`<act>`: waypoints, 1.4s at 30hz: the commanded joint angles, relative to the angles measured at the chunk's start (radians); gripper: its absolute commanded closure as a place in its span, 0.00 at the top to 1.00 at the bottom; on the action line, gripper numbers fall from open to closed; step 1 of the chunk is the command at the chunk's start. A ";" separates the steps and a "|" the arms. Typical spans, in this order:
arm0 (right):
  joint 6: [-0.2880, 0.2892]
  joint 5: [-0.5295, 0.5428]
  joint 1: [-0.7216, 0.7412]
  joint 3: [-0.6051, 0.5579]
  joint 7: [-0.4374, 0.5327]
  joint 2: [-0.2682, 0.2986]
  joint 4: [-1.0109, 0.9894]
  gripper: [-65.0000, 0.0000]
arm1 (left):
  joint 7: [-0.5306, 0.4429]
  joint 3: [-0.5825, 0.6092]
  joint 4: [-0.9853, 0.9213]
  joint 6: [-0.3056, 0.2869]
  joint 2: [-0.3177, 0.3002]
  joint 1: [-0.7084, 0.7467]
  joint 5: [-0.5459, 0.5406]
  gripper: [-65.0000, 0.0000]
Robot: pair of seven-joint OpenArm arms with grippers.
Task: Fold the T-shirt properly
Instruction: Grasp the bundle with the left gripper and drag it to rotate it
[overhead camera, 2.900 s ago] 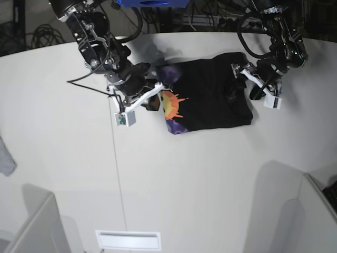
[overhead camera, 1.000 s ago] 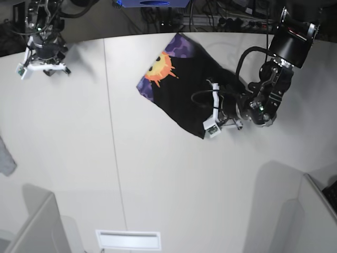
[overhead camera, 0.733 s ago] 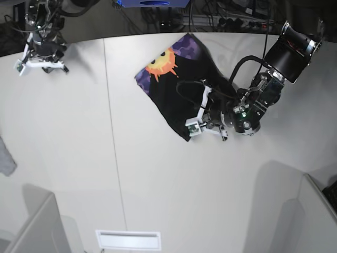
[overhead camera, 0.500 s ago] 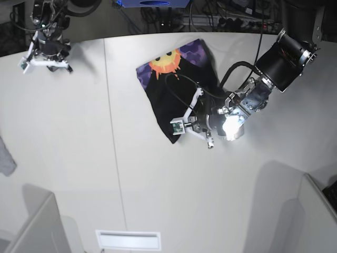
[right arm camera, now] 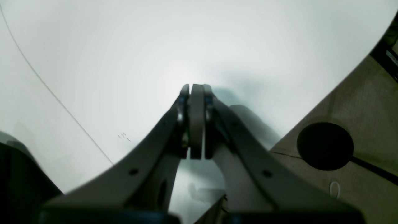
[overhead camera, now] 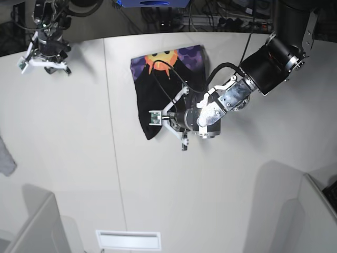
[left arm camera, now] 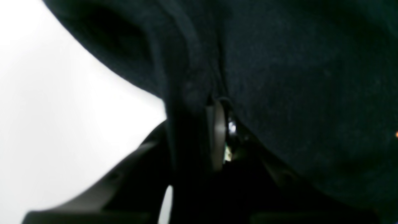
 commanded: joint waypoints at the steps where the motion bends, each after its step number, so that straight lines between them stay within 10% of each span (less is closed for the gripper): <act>1: 0.007 -0.006 -0.002 0.007 0.019 0.007 0.015 0.00 | -0.007 -0.008 0.013 -0.005 0.009 -0.021 0.023 0.00; 31: 0.007 -0.006 -0.004 0.005 0.017 0.011 0.015 0.00 | -0.008 0.035 0.011 -0.005 0.104 -0.020 0.101 0.00; 37: 0.007 -0.006 -0.004 0.005 0.016 0.011 0.015 0.00 | -0.007 0.028 0.011 -0.005 0.106 -0.035 0.103 0.55; 42: 0.007 -0.006 -0.004 0.000 0.016 0.012 0.015 0.00 | -0.007 0.024 0.014 -0.005 0.121 -0.075 0.103 0.75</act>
